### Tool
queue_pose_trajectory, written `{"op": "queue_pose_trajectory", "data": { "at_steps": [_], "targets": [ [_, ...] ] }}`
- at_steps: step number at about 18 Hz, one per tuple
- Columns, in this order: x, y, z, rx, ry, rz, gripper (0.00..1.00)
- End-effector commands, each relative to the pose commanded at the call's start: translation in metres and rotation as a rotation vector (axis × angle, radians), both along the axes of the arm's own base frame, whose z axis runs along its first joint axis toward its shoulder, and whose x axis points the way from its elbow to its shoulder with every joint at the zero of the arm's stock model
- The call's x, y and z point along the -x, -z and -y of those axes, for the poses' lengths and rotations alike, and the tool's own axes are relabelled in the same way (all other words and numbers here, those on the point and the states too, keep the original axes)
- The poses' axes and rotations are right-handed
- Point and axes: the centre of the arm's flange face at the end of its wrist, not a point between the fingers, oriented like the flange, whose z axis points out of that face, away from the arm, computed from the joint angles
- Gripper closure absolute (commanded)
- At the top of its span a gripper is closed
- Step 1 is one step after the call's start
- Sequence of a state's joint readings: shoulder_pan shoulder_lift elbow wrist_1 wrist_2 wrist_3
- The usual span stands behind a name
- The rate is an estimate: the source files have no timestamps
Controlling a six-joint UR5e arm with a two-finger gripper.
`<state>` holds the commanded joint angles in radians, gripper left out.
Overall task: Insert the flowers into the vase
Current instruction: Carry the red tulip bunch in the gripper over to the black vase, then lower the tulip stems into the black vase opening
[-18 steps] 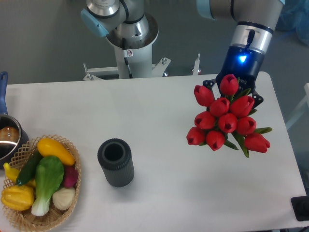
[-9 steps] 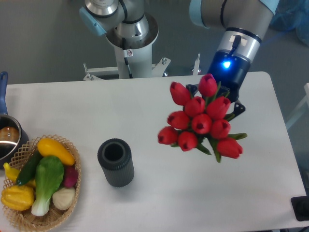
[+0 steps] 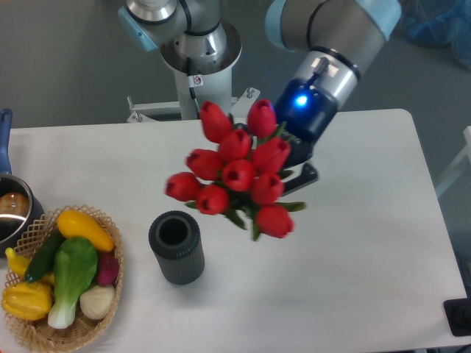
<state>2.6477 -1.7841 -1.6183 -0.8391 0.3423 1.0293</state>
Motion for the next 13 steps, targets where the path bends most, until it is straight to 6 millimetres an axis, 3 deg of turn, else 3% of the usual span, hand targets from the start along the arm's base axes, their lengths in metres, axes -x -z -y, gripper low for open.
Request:
{"op": "queue_pose_trajectory", "data": {
  "at_steps": [13],
  "targets": [
    [-0.043,0.007,-0.025,0.003,0.081,0.022,0.87]
  ]
}}
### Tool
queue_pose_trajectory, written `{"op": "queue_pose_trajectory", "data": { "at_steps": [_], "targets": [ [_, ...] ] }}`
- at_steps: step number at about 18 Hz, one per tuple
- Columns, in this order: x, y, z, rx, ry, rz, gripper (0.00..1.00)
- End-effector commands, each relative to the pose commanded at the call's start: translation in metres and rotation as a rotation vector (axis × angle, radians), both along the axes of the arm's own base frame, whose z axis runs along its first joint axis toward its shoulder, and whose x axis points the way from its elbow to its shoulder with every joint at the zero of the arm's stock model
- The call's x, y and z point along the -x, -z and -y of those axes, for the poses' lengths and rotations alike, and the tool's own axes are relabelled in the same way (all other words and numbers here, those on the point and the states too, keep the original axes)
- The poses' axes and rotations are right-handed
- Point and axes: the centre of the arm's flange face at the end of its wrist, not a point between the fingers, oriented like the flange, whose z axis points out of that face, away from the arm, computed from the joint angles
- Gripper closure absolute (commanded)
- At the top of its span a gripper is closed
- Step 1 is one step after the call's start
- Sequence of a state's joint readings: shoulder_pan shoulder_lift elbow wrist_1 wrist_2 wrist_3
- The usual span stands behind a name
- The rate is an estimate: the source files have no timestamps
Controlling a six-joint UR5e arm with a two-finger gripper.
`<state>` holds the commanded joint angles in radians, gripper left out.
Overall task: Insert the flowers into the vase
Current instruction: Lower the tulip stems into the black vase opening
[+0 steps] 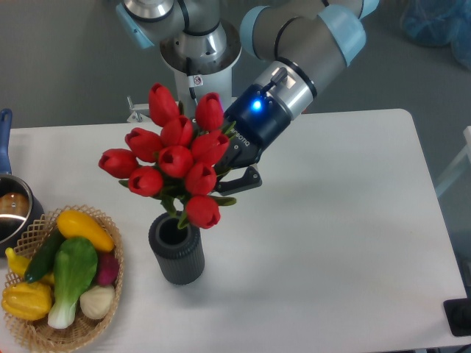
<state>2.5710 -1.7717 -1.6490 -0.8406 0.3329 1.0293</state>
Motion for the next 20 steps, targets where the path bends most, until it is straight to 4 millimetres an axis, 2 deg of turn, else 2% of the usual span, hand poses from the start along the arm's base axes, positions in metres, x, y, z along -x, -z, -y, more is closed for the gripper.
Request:
{"op": "queue_pose_trajectory", "data": {
  "at_steps": [4,10,16,20],
  "targets": [
    [-0.012,0.014,-0.005,0.016,0.020,0.019,0.87],
    [-0.018,0.019,-0.008,0.024,0.028,0.025,0.87],
    [-0.023,0.033,-0.008,-0.025,0.072,0.002,0.89],
    [-0.024,0.058,0.001,-0.044,0.084,0.020,0.89]
  ]
}}
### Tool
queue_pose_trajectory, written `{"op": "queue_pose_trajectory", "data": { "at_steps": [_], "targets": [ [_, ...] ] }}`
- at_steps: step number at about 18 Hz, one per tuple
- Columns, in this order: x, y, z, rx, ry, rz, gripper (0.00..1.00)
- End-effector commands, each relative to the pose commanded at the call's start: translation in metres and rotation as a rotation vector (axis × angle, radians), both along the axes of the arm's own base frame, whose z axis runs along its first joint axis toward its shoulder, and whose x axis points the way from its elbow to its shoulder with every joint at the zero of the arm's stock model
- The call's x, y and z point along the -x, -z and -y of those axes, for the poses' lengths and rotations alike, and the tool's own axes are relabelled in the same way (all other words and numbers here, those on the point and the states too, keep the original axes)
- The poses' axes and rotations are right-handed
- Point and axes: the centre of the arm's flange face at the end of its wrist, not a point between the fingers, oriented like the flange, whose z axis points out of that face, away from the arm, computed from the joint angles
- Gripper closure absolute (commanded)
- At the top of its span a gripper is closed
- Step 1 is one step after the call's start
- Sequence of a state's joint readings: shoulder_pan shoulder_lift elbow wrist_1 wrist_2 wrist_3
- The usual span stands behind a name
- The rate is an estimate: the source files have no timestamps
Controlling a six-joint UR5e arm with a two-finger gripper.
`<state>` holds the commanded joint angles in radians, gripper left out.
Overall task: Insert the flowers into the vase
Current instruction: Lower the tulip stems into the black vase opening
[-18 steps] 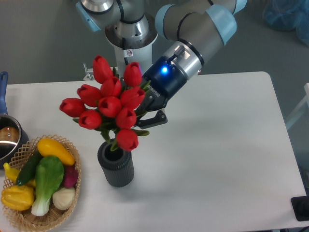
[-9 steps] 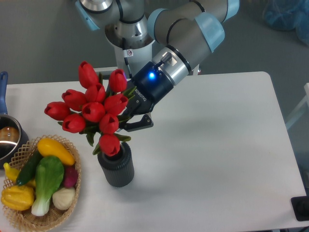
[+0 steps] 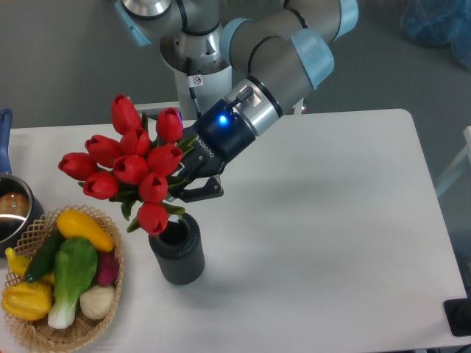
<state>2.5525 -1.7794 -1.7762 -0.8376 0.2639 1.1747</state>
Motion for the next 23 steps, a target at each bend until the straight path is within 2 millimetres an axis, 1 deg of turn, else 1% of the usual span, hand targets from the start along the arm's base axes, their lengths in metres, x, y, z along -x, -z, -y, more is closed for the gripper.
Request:
{"op": "queue_pose_trajectory", "data": {
  "at_steps": [2,5,8,10,17,20,23],
  "targets": [
    [-0.002,-0.001,0.001,-0.018,0.009,0.000,0.89],
    [0.002,0.005,0.004,-0.026,0.006,-0.007,0.89],
    [0.002,0.001,0.004,-0.056,0.016,0.011,0.89],
    [0.006,0.001,0.007,-0.061,0.008,0.010,0.89],
    [0.010,0.003,0.003,-0.089,0.021,0.032,0.89],
    [0.013,0.013,0.001,-0.083,0.022,0.044,0.89],
    [0.017,0.017,0.002,-0.080,0.017,0.048,0.89]
  ]
}}
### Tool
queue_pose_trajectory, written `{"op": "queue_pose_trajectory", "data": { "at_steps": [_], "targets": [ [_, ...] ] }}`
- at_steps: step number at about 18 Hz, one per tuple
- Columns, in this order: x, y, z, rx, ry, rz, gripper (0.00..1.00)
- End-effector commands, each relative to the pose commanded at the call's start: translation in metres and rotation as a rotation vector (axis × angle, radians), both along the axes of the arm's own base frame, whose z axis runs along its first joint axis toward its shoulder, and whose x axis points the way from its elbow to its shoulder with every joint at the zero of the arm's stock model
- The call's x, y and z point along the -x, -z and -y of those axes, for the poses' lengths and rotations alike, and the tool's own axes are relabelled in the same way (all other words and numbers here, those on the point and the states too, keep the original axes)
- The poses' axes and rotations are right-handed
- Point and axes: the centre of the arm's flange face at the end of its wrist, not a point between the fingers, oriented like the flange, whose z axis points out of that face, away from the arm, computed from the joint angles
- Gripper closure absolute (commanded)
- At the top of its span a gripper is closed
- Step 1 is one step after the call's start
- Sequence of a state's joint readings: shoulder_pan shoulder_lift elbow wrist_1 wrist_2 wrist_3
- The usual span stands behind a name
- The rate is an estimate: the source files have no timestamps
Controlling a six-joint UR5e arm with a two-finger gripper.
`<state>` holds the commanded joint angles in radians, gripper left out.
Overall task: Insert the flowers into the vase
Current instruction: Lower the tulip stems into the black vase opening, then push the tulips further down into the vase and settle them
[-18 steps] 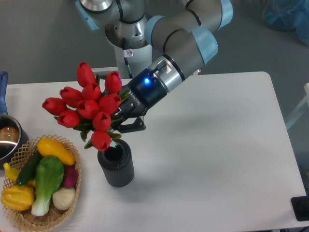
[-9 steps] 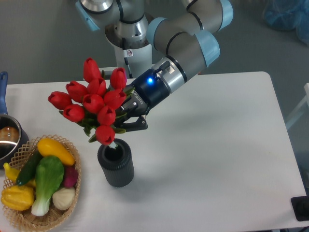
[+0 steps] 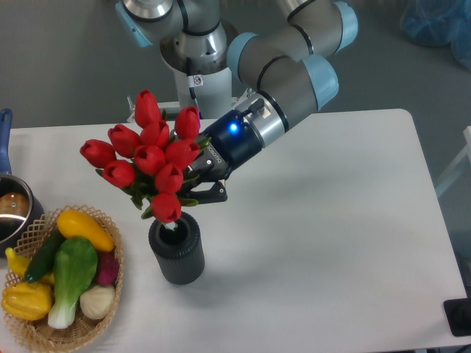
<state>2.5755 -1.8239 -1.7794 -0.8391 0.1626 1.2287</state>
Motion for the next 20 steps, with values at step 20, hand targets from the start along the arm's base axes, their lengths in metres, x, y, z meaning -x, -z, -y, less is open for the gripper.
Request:
{"op": "queue_pose_trajectory", "data": {
  "at_steps": [20],
  "targets": [
    [0.002,0.048,0.005,0.025,-0.001,0.034,0.90]
  ]
}}
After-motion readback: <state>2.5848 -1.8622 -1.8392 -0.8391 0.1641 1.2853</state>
